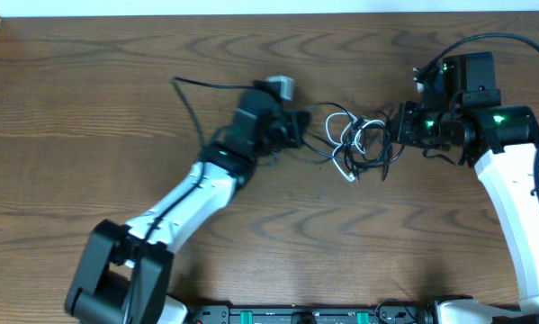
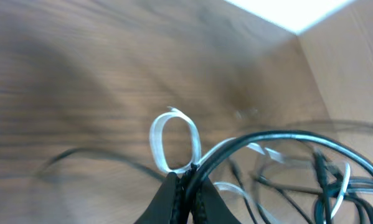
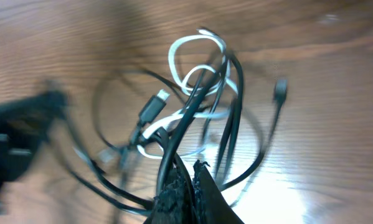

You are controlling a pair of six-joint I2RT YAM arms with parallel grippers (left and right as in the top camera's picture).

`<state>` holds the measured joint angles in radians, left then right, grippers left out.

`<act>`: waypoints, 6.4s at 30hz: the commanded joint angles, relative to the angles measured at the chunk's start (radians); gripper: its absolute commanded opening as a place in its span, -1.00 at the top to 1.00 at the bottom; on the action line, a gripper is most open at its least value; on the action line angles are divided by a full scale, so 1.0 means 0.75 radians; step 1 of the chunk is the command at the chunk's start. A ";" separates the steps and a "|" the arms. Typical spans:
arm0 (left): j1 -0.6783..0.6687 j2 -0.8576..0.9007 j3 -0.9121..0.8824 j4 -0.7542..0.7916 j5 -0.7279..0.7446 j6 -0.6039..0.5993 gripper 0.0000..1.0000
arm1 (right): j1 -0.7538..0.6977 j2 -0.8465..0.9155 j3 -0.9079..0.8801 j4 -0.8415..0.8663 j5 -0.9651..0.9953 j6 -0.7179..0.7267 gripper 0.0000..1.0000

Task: Untangle cables

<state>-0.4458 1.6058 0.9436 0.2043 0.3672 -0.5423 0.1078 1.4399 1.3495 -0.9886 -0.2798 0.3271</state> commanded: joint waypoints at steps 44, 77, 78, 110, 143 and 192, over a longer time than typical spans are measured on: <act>0.264 -0.315 0.030 -0.143 0.309 0.173 0.18 | 0.037 0.007 0.233 0.044 -0.351 -0.157 0.97; -0.298 0.153 0.030 0.430 -0.003 0.036 -0.28 | 0.037 0.033 0.231 -0.010 -0.333 -0.148 0.97; -0.298 0.164 0.030 0.443 -0.029 0.030 -0.19 | 0.037 0.033 0.231 -0.015 -0.332 -0.148 0.97; 0.047 -0.480 0.030 -0.095 -0.187 0.194 0.84 | -0.172 0.113 0.229 -0.107 -0.254 -0.379 0.92; 0.045 -0.447 0.029 -0.631 0.054 0.234 0.84 | 0.418 0.246 0.229 0.481 -0.328 -0.066 -0.18; 0.228 -0.446 0.029 -0.405 -0.665 0.258 0.84 | -0.602 0.242 0.230 -0.064 -0.203 -0.166 0.98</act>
<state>-0.2825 1.2732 0.9508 -0.1097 -0.0982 -0.3614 -0.3218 1.6463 1.5063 -1.0309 -0.4328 0.2352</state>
